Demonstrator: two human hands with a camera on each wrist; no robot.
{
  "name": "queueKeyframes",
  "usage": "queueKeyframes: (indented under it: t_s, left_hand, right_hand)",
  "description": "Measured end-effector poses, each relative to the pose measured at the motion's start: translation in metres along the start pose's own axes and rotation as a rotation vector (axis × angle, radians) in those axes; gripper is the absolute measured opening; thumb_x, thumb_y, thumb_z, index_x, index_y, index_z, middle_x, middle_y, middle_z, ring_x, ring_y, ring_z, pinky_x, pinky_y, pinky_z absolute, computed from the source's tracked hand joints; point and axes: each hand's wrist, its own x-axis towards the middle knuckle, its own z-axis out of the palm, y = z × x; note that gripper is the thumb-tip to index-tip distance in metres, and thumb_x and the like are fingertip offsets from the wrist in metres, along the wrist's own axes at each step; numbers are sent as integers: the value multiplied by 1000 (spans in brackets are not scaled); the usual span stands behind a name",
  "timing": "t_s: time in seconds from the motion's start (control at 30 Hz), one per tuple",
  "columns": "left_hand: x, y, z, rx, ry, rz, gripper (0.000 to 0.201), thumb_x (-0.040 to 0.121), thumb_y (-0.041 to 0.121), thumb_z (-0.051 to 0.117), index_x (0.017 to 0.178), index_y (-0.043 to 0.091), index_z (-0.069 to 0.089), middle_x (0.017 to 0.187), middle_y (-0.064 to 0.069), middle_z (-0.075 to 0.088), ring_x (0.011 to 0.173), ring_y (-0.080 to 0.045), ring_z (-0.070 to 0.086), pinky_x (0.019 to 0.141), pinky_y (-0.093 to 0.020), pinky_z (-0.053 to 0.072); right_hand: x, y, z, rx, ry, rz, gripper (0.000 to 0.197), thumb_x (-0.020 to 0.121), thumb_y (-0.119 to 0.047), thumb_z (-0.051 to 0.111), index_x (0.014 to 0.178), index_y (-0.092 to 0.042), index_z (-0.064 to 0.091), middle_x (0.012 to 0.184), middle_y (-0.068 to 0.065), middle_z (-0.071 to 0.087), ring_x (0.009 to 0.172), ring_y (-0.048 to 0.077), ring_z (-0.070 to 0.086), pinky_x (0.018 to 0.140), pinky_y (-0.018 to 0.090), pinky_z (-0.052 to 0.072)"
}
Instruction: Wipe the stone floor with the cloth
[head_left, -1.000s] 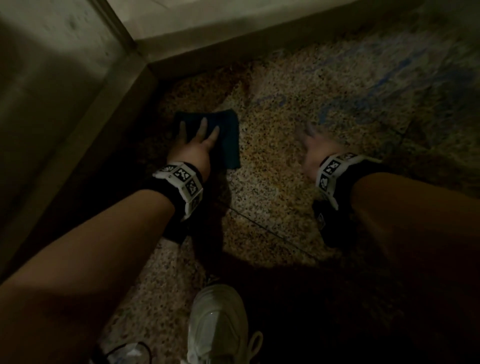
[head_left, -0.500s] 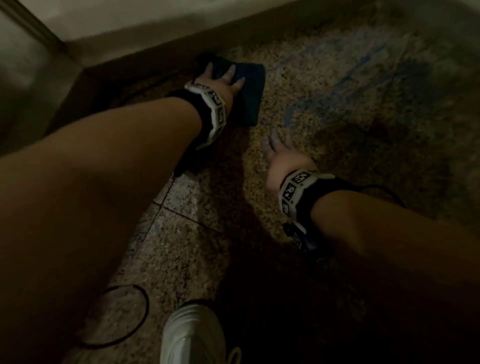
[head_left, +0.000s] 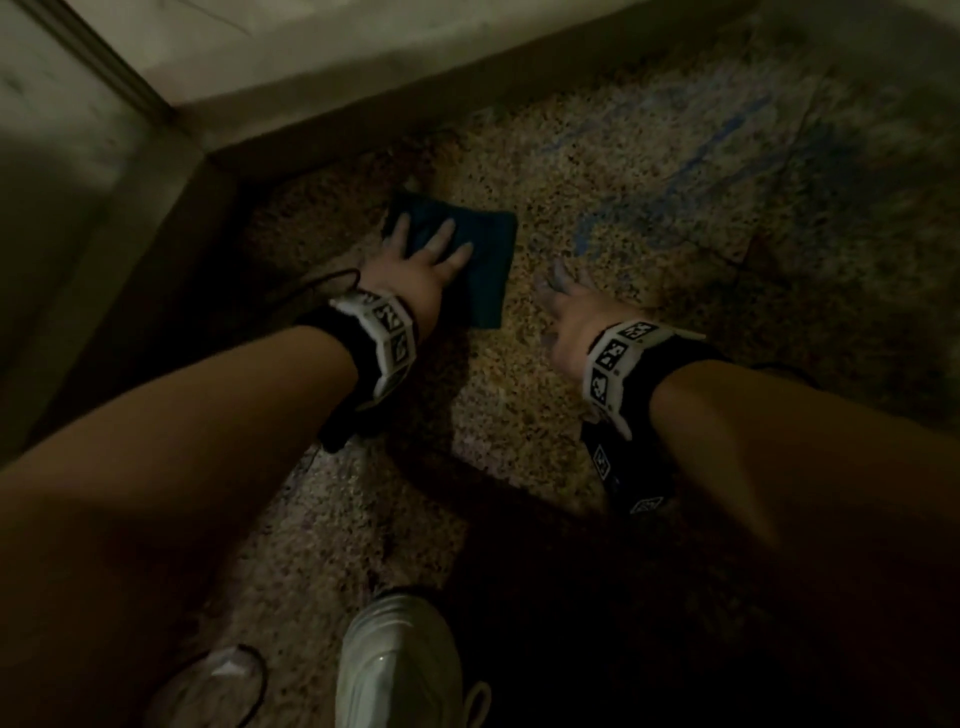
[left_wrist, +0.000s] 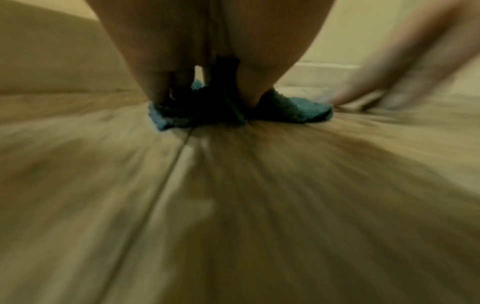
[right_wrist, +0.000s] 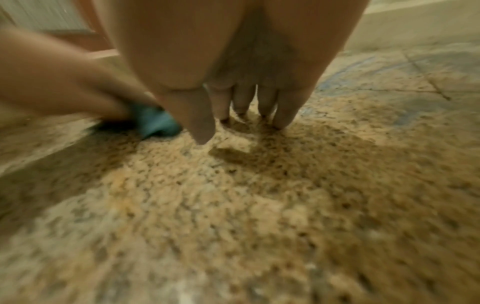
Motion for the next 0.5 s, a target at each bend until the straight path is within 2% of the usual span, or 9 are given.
queueKeyframes:
  t_s: [0.1,0.23,0.33,0.5]
  left_hand:
    - [-19,2,20,-47,21,-11,75,98,8,36,149,37,-11,156,9,-23,143,-34,-19,118,-43,3]
    - [-22,2,17,-118,12,-33,79,95,3,38,149,39,-7,155,12,-23,143,-31,-21,117,-41,-1]
    - [-17,5,8,-133,-10,-47,79,95,2,38,149,40,-5,155,13,-23,143,-30,-20,117,-41,0]
    - [18,18,-16,-108,-2,-56,77,97,5,39,149,39,-6,156,12,-21,143,-34,-19,117,-46,8]
  right_hand:
    - [-2,5,9,2,53,-14,65,101,-24,39,153,-24,0,159,0,-17,147,25,-9,117,37,10]
    - [-2,12,17,-26,70,-22,63,101,-18,37,153,-25,1,158,-1,-19,147,21,-10,119,35,11]
    - [-5,17,15,14,81,-46,63,101,-19,39,153,-22,3,159,1,-15,147,20,-7,119,28,8]
    - [-9,32,22,91,82,-71,69,98,-13,44,153,-24,4,159,-2,-16,146,17,-9,116,23,3]
